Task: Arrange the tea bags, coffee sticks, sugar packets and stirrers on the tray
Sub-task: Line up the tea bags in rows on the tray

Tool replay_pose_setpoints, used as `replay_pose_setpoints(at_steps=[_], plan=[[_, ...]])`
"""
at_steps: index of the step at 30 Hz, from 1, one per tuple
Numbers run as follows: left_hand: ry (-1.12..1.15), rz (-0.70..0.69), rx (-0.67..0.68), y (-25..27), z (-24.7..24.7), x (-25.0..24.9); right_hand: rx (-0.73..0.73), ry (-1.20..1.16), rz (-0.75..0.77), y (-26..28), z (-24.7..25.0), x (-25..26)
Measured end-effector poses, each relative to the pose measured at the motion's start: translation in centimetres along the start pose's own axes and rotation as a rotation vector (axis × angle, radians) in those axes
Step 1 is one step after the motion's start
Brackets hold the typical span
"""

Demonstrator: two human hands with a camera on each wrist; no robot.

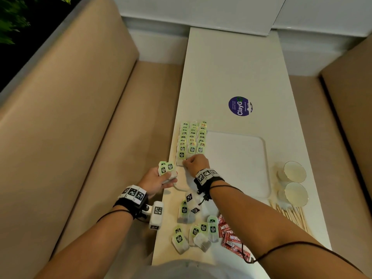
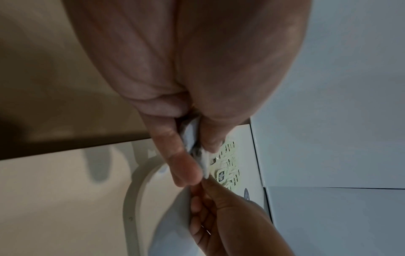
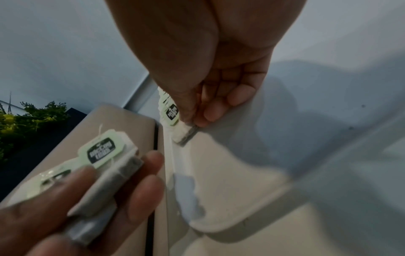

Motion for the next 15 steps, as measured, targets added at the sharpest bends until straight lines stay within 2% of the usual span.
replay_pose_setpoints(at_steps=[4,9,15], plan=[[-0.037,-0.017,-0.035,-0.1,0.0,-0.6,-0.029,-0.112,-0.010,0.6,0.0,-0.6],[-0.037,-0.032,-0.067,-0.3,-0.4,-1.1,0.084,-0.168,0.133,2.8,-0.8,0.1],[-0.108,-0.051,-0.144,-0.8,-0.1,-1.5,0.163,-0.205,0.204,5.5,-1.4,0.1]])
Point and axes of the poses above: each hand's wrist, its own y-axis away from the middle knuckle, its own z-axis out of the back of the hand, x = y × z, the point moved 9 cm from there along -y, towards the middle knuckle, and after that the axes turned 4 degrees about -y, right-handed, at the moved point
